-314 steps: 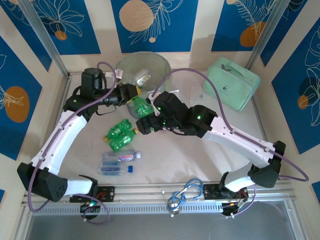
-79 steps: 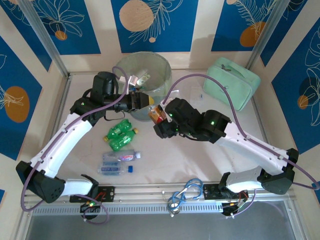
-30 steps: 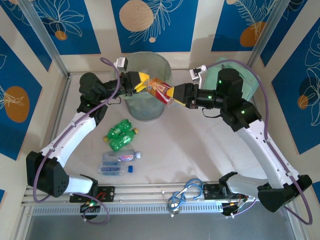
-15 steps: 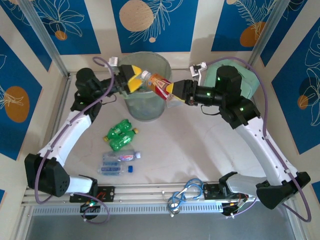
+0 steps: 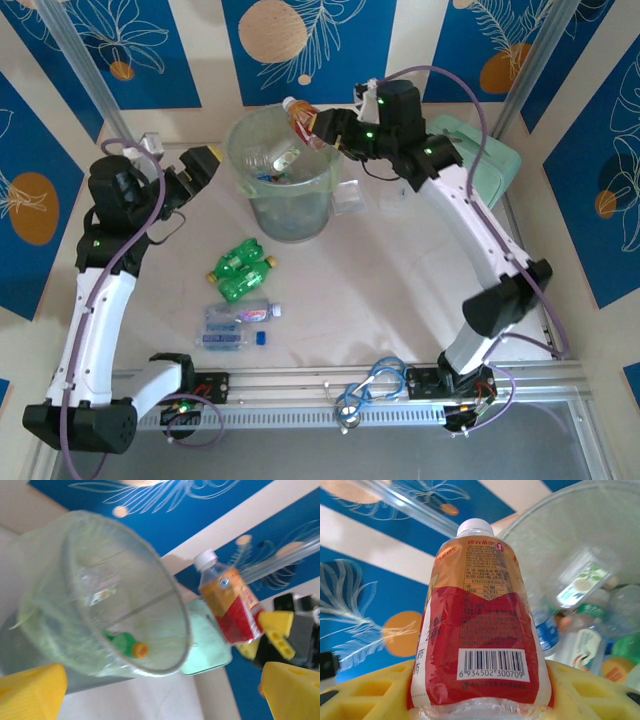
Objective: Put the plastic bottles in the bin
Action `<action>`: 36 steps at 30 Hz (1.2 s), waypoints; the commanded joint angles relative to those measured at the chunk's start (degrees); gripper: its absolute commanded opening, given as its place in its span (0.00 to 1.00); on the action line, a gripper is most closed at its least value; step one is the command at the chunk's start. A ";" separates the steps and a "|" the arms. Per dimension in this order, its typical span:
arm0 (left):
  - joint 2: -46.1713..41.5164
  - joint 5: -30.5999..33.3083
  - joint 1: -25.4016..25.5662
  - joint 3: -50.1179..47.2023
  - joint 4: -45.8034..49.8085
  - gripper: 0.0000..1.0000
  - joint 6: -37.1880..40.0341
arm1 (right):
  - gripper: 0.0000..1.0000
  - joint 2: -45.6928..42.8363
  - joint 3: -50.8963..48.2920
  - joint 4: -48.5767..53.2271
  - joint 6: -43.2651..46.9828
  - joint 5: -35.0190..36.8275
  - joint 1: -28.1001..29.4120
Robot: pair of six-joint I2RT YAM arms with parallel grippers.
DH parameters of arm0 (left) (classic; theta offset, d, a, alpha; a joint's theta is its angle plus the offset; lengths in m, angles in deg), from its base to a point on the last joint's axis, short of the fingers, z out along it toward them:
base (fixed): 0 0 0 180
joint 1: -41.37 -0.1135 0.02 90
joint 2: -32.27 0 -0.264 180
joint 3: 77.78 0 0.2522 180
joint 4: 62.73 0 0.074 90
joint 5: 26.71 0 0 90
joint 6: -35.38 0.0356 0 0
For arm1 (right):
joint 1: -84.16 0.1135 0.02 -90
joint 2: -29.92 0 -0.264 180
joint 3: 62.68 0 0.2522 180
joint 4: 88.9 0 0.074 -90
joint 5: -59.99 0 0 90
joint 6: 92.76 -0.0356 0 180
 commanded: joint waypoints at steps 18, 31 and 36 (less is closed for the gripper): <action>-0.58 8.12 0.40 -9.62 12.11 0.92 4.82 | 0.90 17.21 24.39 21.33 14.18 27.20 9.41; -1.02 16.09 0.32 -12.91 18.29 0.84 1.86 | 0.89 1.03 11.12 14.71 17.80 27.19 17.16; -2.51 16.02 0.32 -17.46 19.94 0.81 0.02 | 0.91 -11.17 -6.48 7.96 19.16 15.81 20.33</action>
